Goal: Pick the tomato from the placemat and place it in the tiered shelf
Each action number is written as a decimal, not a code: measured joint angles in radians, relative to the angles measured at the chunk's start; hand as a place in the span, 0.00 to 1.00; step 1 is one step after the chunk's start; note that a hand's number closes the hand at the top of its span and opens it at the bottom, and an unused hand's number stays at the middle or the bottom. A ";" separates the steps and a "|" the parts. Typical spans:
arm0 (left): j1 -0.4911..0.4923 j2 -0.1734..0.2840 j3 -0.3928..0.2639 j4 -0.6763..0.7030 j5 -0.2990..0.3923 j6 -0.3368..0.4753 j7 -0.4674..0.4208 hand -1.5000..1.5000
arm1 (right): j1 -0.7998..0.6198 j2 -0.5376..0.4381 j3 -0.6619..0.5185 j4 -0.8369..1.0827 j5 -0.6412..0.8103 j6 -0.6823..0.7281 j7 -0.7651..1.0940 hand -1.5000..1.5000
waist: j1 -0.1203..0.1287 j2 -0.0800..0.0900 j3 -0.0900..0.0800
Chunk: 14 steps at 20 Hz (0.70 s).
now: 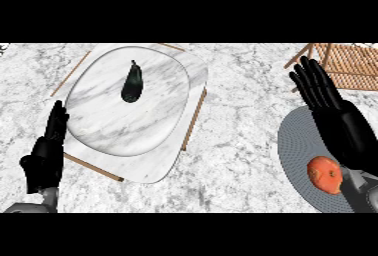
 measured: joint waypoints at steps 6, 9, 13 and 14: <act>-0.027 -0.007 0.018 -0.030 0.048 -0.034 0.019 0.50 | 0.013 -0.116 0.025 -0.003 -0.103 0.383 -0.124 1.00 | 0.001 -0.026 0.023; -0.050 -0.021 0.012 -0.064 0.081 -0.056 0.057 0.50 | 0.026 -0.184 -0.049 0.124 -0.166 0.523 -0.191 0.00 | 0.002 -0.025 0.026; -0.061 -0.030 0.002 -0.091 0.101 -0.070 0.088 0.50 | 0.039 -0.264 -0.100 0.246 -0.296 0.798 -0.265 0.00 | 0.008 -0.025 0.029; -0.066 -0.028 0.003 -0.099 0.104 -0.073 0.097 0.50 | 0.033 -0.289 -0.117 0.271 -0.314 0.842 -0.265 0.00 | 0.011 -0.025 0.030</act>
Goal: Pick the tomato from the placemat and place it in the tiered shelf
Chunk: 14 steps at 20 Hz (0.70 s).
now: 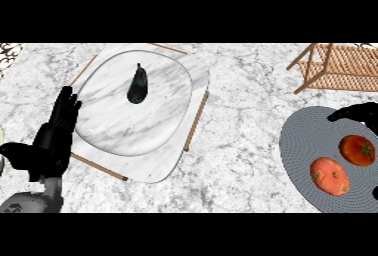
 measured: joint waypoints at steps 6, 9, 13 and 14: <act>-0.005 0.000 0.005 -0.006 0.009 -0.004 0.023 0.50 | -0.052 -0.159 -0.105 0.010 0.042 0.128 0.040 0.00 | -0.004 -0.006 0.003; -0.001 0.001 0.009 -0.008 0.012 -0.004 0.030 0.50 | -0.074 -0.226 -0.148 -0.051 0.118 0.149 0.055 0.00 | -0.014 -0.011 0.003; 0.008 0.001 0.014 -0.006 0.011 -0.001 0.031 0.50 | -0.102 -0.282 -0.213 -0.158 0.273 0.127 0.037 0.00 | -0.027 -0.016 0.005; 0.011 0.001 0.015 -0.009 0.012 0.000 0.032 0.50 | -0.106 -0.292 -0.229 -0.187 0.320 0.111 0.025 0.00 | -0.029 -0.017 0.005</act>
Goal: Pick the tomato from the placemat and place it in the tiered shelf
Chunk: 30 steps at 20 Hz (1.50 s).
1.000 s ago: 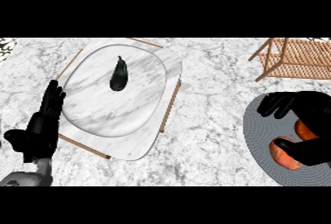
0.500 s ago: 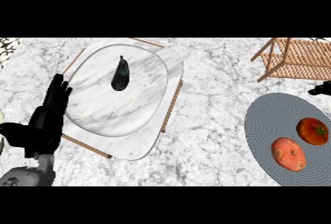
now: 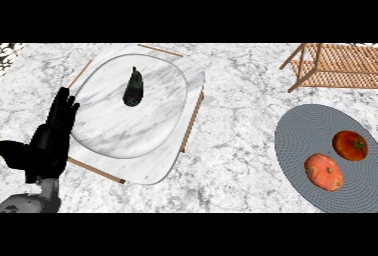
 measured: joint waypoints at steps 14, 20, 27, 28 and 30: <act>0.019 0.011 0.024 -0.030 0.004 -0.013 0.015 0.50 | 0.313 -0.010 0.022 -0.092 0.759 -0.496 -0.424 0.00 | -0.009 0.004 -0.006; 0.012 0.000 0.025 -0.032 -0.012 -0.023 0.023 0.50 | 0.361 0.042 0.054 0.066 0.994 -0.716 -0.520 0.00 | 0.007 0.005 -0.009; 0.005 -0.029 0.033 -0.028 -0.042 -0.040 0.032 0.50 | 0.271 0.143 0.078 0.275 1.121 -0.790 -0.585 0.00 | 0.014 0.006 -0.010; -0.001 -0.029 0.043 -0.020 -0.040 -0.049 0.025 0.50 | 0.256 0.159 0.082 0.303 1.132 -0.796 -0.591 0.00 | 0.014 0.006 -0.010; -0.011 -0.037 0.044 -0.017 -0.050 -0.051 0.036 0.50 | 0.223 0.168 0.083 0.360 1.148 -0.805 -0.606 0.00 | 0.015 0.006 -0.010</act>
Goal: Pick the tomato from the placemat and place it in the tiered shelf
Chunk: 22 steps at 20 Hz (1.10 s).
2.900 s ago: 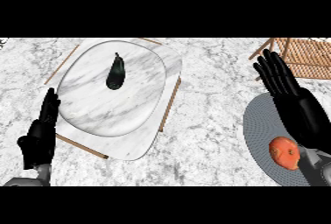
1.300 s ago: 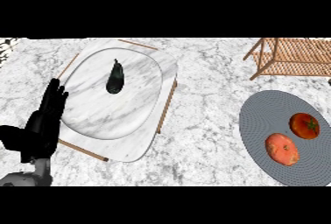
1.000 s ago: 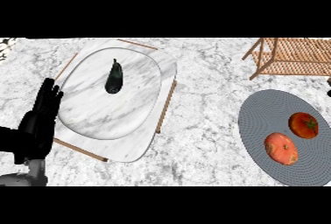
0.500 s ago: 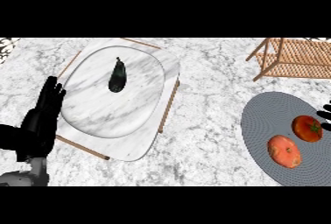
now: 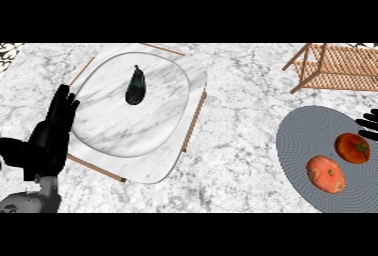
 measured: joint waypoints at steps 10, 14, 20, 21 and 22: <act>0.009 -0.026 0.009 -0.049 -0.040 -0.006 0.045 0.50 | -0.099 0.094 0.046 0.163 0.103 -0.050 -0.016 0.00 | 0.001 -0.001 0.000; 0.026 -0.041 0.014 -0.037 -0.046 -0.024 0.015 0.50 | -0.138 0.128 0.058 0.213 0.123 -0.058 -0.038 0.00 | 0.001 -0.001 0.000; 0.027 -0.056 0.027 -0.031 -0.056 -0.038 0.011 0.50 | -0.174 0.172 0.071 0.262 0.145 -0.074 -0.059 0.00 | 0.000 -0.001 0.000; 0.019 -0.058 0.028 -0.036 -0.062 -0.034 0.025 0.50 | -0.169 0.183 0.073 0.274 0.152 -0.082 -0.060 0.00 | -0.001 -0.001 -0.001; 0.019 -0.061 0.031 -0.027 -0.065 -0.037 0.017 0.50 | -0.173 0.193 0.075 0.289 0.158 -0.088 -0.063 0.00 | -0.001 -0.001 0.000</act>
